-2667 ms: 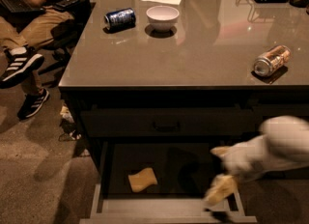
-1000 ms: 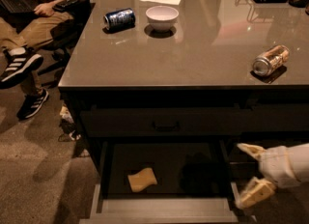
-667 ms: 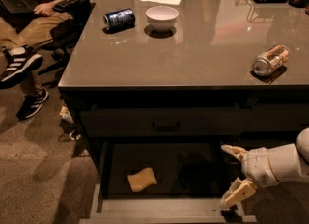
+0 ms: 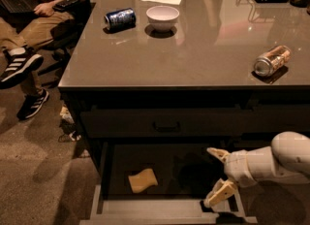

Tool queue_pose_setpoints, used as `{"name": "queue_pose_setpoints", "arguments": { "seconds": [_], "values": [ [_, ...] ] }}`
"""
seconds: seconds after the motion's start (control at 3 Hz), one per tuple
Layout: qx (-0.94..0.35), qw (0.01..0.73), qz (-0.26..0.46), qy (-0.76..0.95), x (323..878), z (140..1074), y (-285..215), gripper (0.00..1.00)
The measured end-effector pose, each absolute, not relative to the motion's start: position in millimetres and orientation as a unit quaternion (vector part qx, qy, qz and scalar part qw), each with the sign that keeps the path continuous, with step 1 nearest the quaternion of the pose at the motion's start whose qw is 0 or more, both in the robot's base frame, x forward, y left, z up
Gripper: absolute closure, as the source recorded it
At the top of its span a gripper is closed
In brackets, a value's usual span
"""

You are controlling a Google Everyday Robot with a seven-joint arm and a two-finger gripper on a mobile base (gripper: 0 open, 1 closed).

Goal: Pick sponge from middle drawer and place on counter

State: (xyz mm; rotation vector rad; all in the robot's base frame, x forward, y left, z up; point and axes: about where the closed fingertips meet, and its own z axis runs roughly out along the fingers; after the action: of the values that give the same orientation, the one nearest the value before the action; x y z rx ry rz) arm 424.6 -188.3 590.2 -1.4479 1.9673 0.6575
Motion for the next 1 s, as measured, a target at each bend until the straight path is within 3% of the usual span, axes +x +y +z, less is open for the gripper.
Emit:
{"name": "queue_pose_setpoints", "arguments": {
  "seconds": [1.0],
  "values": [
    [-0.567, 0.276, 0.269, 0.728, 472.7, 490.0, -82.1, 0.00]
  ]
}}
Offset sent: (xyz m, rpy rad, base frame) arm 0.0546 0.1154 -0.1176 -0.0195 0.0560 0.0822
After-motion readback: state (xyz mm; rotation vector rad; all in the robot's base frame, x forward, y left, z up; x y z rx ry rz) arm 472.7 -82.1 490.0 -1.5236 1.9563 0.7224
